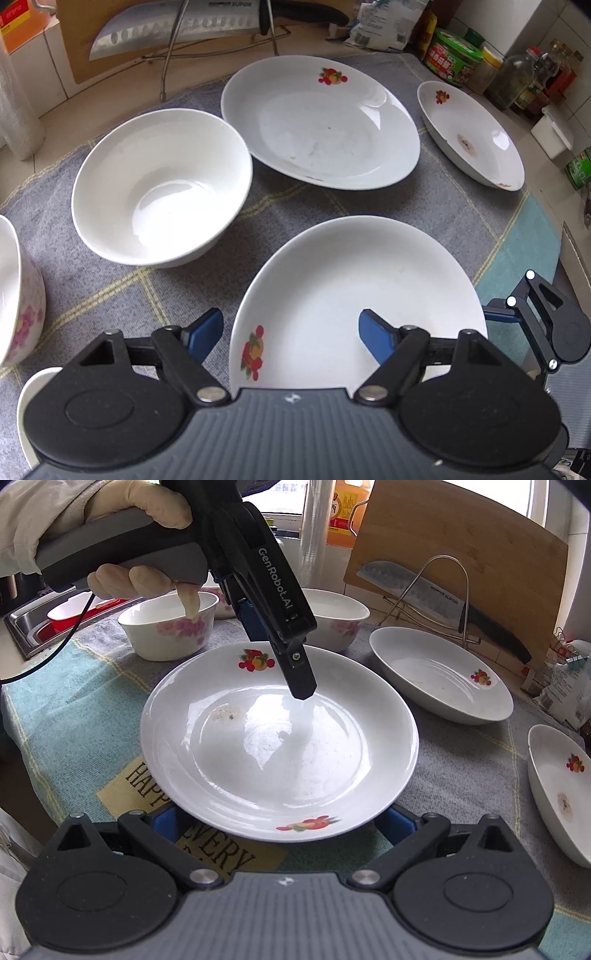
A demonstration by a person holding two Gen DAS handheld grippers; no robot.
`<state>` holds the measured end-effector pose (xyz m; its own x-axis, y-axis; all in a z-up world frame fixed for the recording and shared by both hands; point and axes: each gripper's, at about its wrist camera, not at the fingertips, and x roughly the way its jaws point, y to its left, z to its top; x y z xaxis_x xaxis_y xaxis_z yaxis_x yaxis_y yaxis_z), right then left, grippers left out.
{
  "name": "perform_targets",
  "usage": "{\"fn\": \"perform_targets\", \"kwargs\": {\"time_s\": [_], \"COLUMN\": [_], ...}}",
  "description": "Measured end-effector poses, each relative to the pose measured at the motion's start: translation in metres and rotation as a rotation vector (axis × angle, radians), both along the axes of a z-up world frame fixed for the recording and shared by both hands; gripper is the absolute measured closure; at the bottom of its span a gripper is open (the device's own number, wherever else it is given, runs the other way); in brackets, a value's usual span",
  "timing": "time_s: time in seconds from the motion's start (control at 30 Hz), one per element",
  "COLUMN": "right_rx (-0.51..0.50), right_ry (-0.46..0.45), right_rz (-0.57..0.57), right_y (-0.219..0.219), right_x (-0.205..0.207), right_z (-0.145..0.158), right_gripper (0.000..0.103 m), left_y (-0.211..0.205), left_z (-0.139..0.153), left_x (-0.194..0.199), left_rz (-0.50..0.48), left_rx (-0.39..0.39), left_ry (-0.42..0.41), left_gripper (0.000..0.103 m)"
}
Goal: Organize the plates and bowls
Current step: 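Carry the held plate with the left tool toward another flowered plate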
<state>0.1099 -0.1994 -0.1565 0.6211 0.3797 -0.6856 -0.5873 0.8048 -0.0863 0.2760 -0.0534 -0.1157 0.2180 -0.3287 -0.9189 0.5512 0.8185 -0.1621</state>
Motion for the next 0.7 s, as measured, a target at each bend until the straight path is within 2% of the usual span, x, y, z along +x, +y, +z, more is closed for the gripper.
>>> {"fn": "perform_targets", "kwargs": {"time_s": [0.17, 0.43, 0.5, 0.7], "right_rx": [-0.007, -0.006, -0.006, -0.008], "right_ry": [0.000, -0.005, 0.002, 0.018], "right_rz": [-0.002, -0.006, -0.009, -0.011], "right_y": [0.001, 0.000, -0.001, -0.011], "right_x": [-0.001, -0.003, -0.002, -0.002], "right_z": [0.001, 0.000, 0.000, 0.003], "right_gripper": [0.000, 0.000, 0.000, 0.000], "left_y": [-0.005, -0.007, -0.007, -0.004], "left_z": [0.000, -0.002, -0.002, 0.002], "left_x": [0.002, 0.006, 0.006, 0.003], "left_rz": [-0.022, -0.049, -0.038, -0.072], "left_rx": [-0.012, -0.002, -0.005, -0.039], "left_ry": [0.019, 0.054, 0.054, 0.063], "left_gripper": [0.030, 0.031, 0.034, 0.034]}}
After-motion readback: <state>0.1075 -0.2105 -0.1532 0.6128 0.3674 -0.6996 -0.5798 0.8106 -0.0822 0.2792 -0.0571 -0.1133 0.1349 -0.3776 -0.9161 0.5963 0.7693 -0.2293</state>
